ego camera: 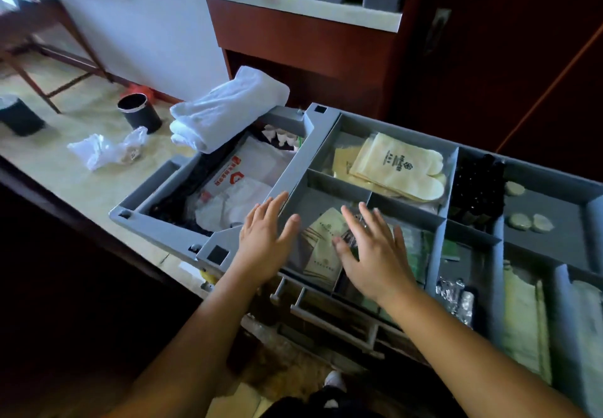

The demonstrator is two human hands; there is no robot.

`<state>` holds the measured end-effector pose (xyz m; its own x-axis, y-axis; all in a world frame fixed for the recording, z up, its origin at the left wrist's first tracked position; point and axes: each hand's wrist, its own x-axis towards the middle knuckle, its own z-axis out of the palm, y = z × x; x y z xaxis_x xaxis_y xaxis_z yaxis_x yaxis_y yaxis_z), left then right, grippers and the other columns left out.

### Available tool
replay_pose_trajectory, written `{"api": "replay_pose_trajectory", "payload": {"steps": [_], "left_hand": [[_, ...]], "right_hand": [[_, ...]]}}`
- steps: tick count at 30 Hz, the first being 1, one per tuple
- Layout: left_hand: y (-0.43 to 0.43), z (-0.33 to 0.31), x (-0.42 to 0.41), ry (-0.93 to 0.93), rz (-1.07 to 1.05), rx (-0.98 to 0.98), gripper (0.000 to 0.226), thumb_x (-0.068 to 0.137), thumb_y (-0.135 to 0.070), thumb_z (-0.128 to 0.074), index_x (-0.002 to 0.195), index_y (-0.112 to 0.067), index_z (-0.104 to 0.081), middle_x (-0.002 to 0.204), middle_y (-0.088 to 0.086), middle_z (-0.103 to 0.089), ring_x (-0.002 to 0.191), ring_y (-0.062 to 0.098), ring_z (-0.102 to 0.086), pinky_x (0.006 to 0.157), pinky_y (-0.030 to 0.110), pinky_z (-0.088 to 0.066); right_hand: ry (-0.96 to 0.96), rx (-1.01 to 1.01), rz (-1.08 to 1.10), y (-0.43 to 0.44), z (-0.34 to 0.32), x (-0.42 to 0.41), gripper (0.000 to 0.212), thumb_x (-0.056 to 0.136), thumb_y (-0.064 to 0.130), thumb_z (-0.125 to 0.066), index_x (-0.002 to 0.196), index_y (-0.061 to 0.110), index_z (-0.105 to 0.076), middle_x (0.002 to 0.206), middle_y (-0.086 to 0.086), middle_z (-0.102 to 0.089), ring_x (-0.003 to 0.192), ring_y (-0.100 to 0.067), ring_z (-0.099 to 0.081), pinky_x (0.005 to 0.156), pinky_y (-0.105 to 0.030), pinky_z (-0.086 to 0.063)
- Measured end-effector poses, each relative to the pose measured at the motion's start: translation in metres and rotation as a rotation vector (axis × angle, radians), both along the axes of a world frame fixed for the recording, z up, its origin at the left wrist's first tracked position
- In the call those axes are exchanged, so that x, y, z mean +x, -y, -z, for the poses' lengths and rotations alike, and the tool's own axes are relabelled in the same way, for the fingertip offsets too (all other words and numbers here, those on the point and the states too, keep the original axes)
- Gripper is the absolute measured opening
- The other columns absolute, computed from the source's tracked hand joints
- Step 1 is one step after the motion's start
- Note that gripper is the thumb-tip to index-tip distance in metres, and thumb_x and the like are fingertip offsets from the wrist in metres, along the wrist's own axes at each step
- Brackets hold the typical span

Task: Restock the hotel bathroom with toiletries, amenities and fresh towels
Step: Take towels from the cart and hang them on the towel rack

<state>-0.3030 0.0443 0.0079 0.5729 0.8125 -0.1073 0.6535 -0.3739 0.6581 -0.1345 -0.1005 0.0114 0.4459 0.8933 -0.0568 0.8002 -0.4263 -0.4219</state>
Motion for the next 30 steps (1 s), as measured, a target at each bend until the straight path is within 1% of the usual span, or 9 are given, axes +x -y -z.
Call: {"api": "replay_pose_trajectory", "payload": {"steps": [6,10,11,13,17,20,24,27,30], "left_hand": [[-0.050,-0.003,0.011,0.112,-0.244,-0.051,0.059,0.105,-0.060,-0.040,0.160,-0.042,-0.025,0.168,0.000,-0.029,0.155,0.026,-0.022,0.123,0.055,-0.023],[-0.105,0.004,0.021,0.276,-0.403,-0.084,0.062,0.104,-0.058,-0.045,0.159,-0.035,-0.030,0.159,0.001,-0.045,0.145,0.022,-0.042,0.119,0.041,-0.032],[-0.119,0.004,0.024,0.315,-0.444,-0.108,0.067,0.101,-0.061,-0.046,0.159,-0.033,-0.030,0.157,0.000,-0.047,0.143,0.021,-0.045,0.119,0.040,-0.034],[-0.147,0.007,0.027,0.340,-0.513,-0.120,0.074,0.096,-0.065,-0.047,0.160,-0.033,-0.028,0.158,0.002,-0.046,0.144,0.023,-0.044,0.120,0.047,-0.035],[-0.210,0.020,0.033,0.324,-0.654,-0.113,0.071,0.099,-0.060,-0.050,0.161,-0.035,-0.029,0.160,0.008,-0.041,0.146,0.028,-0.041,0.120,0.046,-0.034],[-0.256,0.034,0.037,0.238,-0.733,-0.100,0.074,0.096,-0.064,-0.050,0.161,-0.038,-0.028,0.162,0.013,-0.037,0.148,0.035,-0.037,0.121,0.053,-0.031],[-0.306,0.047,0.037,0.109,-0.815,-0.101,0.072,0.099,-0.063,-0.049,0.162,-0.038,-0.025,0.161,0.017,-0.035,0.149,0.039,-0.033,0.120,0.055,-0.029],[-0.335,0.058,0.028,0.103,-0.830,-0.145,0.073,0.096,-0.069,-0.045,0.160,-0.041,-0.024,0.159,0.013,-0.043,0.145,0.039,-0.042,0.118,0.057,-0.034],[-0.350,0.064,0.021,0.069,-0.795,-0.176,0.075,0.097,-0.073,-0.038,0.161,-0.043,-0.016,0.159,0.007,-0.047,0.139,0.040,-0.050,0.118,0.057,-0.034]], "right_hand": [[-0.044,0.029,-0.119,-0.048,-0.006,0.018,0.063,0.105,0.057,-0.032,0.163,0.040,-0.013,0.173,0.002,-0.005,0.159,-0.018,0.004,0.126,-0.051,0.003],[-0.044,0.055,-0.175,-0.084,-0.007,0.027,0.067,0.099,0.062,-0.027,0.162,0.040,-0.018,0.172,0.000,-0.012,0.159,-0.020,-0.003,0.127,-0.054,-0.006],[-0.044,0.067,-0.177,-0.092,-0.006,0.028,0.068,0.098,0.062,-0.026,0.162,0.040,-0.020,0.172,-0.001,-0.015,0.159,-0.021,-0.006,0.127,-0.055,-0.009],[-0.063,0.084,-0.171,-0.109,-0.002,0.029,0.069,0.096,0.064,-0.026,0.161,0.039,-0.024,0.171,-0.002,-0.020,0.158,-0.022,-0.011,0.125,-0.056,-0.013],[-0.104,0.083,-0.158,-0.138,0.007,0.034,0.069,0.095,0.065,-0.028,0.159,0.040,-0.029,0.169,-0.003,-0.025,0.157,-0.024,-0.017,0.124,-0.058,-0.017],[-0.136,0.062,-0.151,-0.160,0.012,0.042,0.068,0.095,0.065,-0.029,0.160,0.041,-0.027,0.170,-0.001,-0.023,0.157,-0.024,-0.016,0.124,-0.058,-0.018],[-0.157,0.086,-0.159,-0.185,0.014,0.041,0.065,0.098,0.062,-0.033,0.159,0.041,-0.029,0.169,-0.002,-0.026,0.155,-0.026,-0.022,0.121,-0.059,-0.024],[-0.192,0.117,-0.156,-0.196,0.014,0.037,0.062,0.099,0.060,-0.037,0.158,0.042,-0.032,0.168,-0.002,-0.028,0.154,-0.019,-0.020,0.121,-0.059,-0.026],[-0.215,0.125,-0.143,-0.200,0.016,0.039,0.060,0.100,0.059,-0.038,0.158,0.043,-0.032,0.168,0.000,-0.026,0.152,-0.013,-0.016,0.120,-0.060,-0.029]]}}
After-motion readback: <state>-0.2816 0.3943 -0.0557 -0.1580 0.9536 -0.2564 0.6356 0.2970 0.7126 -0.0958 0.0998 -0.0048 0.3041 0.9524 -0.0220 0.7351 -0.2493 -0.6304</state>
